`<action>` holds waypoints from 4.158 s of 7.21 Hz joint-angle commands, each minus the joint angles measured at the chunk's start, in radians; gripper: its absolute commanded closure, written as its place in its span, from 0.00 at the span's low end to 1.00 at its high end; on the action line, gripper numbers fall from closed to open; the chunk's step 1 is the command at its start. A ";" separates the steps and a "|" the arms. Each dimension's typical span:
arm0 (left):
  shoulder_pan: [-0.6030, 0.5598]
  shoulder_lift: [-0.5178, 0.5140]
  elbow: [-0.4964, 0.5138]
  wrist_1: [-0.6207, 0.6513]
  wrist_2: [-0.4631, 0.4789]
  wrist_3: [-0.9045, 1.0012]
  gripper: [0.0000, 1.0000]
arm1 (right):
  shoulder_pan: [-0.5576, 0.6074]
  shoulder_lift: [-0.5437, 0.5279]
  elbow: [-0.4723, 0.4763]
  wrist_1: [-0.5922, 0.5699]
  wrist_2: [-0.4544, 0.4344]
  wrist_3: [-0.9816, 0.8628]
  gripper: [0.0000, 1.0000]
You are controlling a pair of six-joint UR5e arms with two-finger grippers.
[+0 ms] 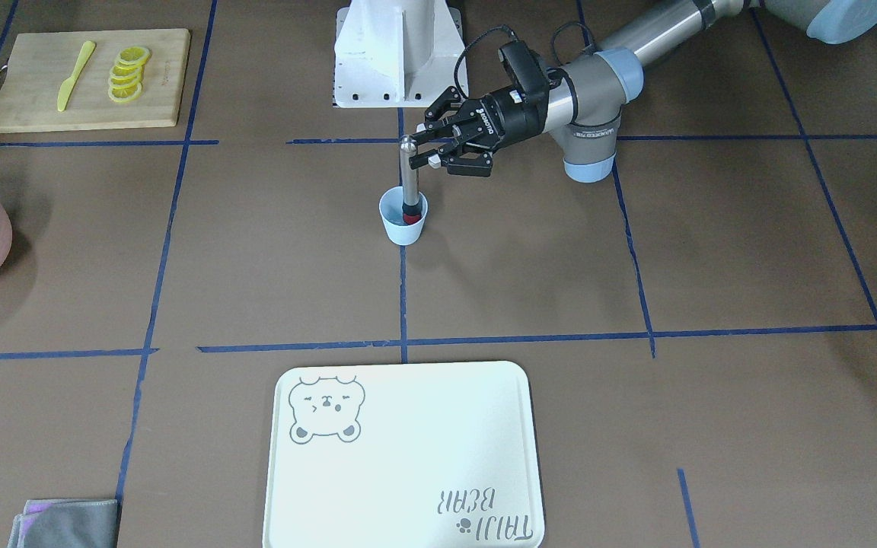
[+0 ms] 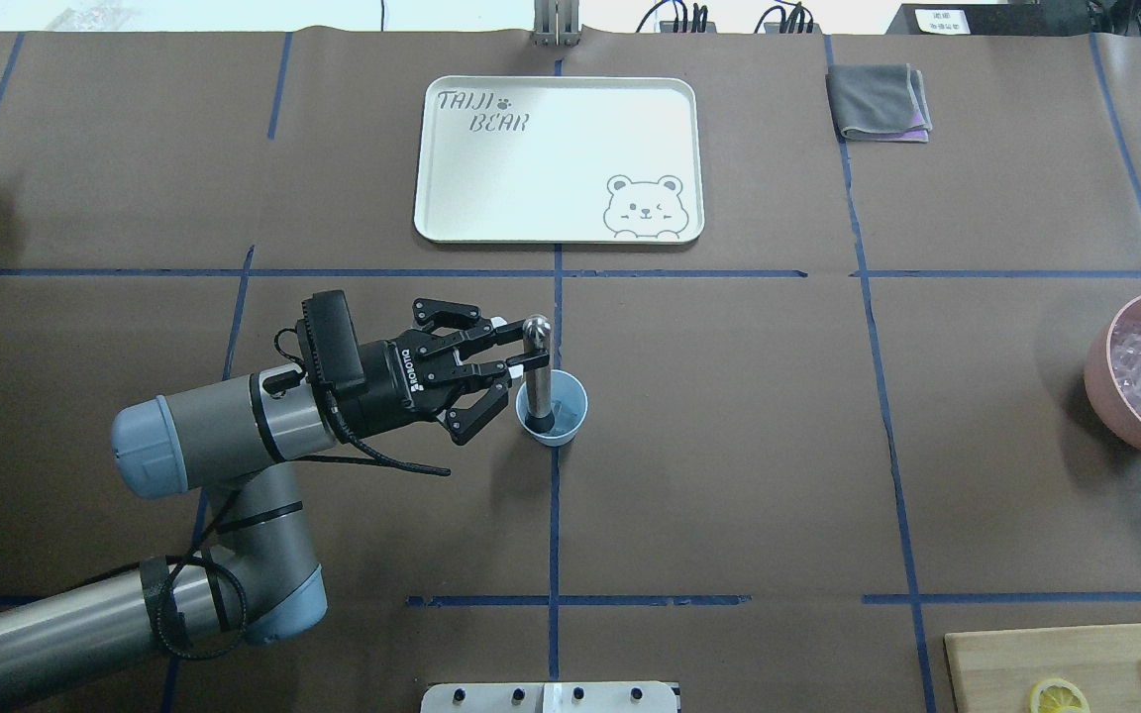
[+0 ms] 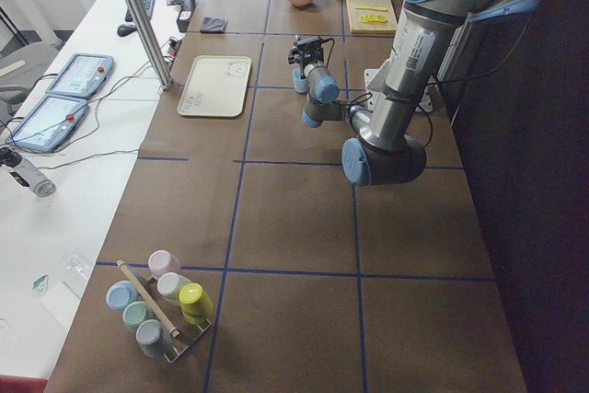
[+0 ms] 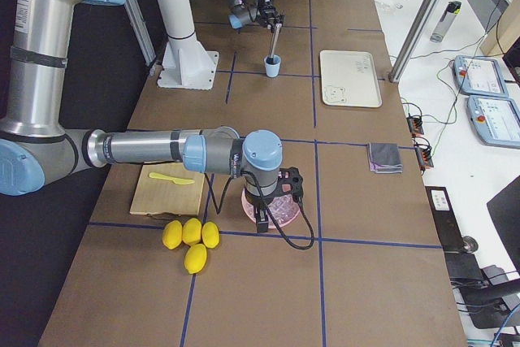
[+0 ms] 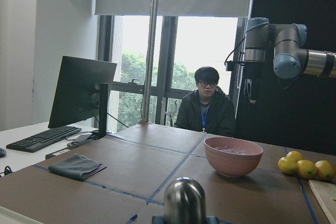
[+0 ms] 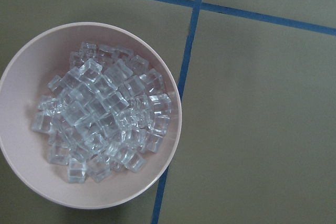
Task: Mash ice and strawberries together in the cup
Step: 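Press the pestle down into the cup onto the strawberry and ice, then lift the pestle out of the cup and carry it back with the left gripper, then lower the pestle onto the table and open the left gripper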
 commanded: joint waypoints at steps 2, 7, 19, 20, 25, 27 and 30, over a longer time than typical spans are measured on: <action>0.002 -0.002 -0.004 0.001 0.000 0.000 1.00 | 0.000 0.002 -0.001 0.000 0.000 0.000 0.01; -0.076 0.000 -0.075 0.077 -0.009 -0.022 1.00 | 0.000 0.003 -0.001 0.000 0.000 0.002 0.01; -0.546 0.083 -0.689 1.969 -0.507 0.226 1.00 | 0.000 0.003 0.004 0.001 0.002 0.000 0.01; -0.586 0.083 -0.690 2.159 -0.514 0.228 0.95 | 0.000 0.003 0.005 0.001 0.002 0.000 0.01; -0.772 0.399 -0.595 2.247 -0.570 0.239 0.93 | 0.000 0.003 0.004 0.001 0.002 0.000 0.01; -0.774 0.495 -0.574 2.109 -0.632 0.158 0.95 | 0.000 0.003 0.004 0.001 0.003 0.000 0.01; -0.769 0.580 -0.371 1.640 -0.633 -0.142 0.95 | 0.000 0.003 0.007 0.001 0.005 0.000 0.01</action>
